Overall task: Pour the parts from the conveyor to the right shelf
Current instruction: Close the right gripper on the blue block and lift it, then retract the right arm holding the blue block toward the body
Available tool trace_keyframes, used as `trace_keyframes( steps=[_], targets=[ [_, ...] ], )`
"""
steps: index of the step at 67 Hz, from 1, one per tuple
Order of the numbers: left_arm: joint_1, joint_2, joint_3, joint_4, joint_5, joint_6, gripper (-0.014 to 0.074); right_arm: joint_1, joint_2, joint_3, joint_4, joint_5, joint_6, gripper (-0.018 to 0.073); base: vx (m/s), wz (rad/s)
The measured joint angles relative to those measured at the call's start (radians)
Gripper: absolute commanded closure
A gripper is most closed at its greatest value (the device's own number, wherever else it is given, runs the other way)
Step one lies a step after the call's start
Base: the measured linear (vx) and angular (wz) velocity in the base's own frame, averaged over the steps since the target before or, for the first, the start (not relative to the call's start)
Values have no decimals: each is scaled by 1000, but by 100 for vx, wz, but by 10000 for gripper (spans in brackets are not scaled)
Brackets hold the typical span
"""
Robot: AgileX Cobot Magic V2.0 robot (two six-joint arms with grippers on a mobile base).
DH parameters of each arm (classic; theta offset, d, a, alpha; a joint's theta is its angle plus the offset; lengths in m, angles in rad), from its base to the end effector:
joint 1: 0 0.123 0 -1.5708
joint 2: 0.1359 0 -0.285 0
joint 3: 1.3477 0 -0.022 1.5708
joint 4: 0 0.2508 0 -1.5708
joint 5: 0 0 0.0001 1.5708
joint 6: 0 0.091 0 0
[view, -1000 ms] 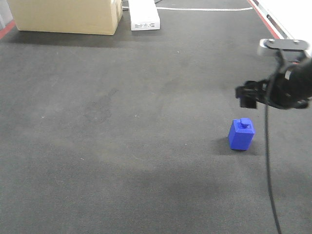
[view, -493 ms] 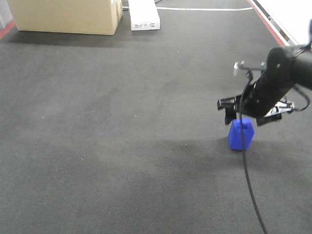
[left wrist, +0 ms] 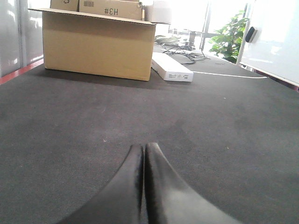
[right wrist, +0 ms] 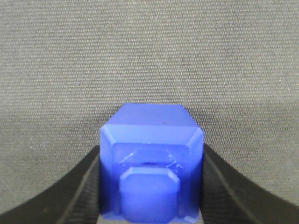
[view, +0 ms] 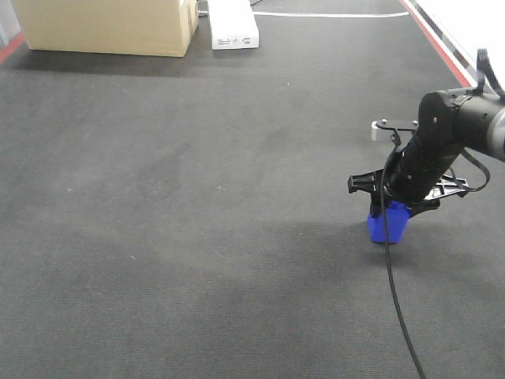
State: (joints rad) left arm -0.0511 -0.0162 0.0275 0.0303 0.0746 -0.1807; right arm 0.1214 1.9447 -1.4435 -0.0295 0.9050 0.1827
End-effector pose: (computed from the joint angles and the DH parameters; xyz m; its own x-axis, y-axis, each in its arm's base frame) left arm 0.0564 -0.0027 0.1980 -0.0060 -0.1498 -0.9887 0.0485 0.9875 -0.1499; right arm 0.3974 0.0464 0.2029 -0.9672 0.0469 -0.2497 0.0436 0.9989 0.0187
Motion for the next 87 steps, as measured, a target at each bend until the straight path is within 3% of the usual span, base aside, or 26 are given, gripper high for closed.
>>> trace_keyframes(
  steps=[16, 43, 71, 87],
  targets=[
    [0, 0, 0, 0, 0, 0, 603, 0, -188, 77, -31, -66, -42, 568, 0, 0],
    [0, 0, 0, 0, 0, 0, 603, 0, -790, 526, -25, -325, -86, 568, 0, 0],
    [0, 0, 0, 0, 0, 0, 603, 0, -1479, 840, -7, -342, -88, 568, 0, 0],
    [0, 0, 0, 0, 0, 0, 603, 0, -1837, 1026, -7, -358, -147, 566, 0, 0]
  ],
)
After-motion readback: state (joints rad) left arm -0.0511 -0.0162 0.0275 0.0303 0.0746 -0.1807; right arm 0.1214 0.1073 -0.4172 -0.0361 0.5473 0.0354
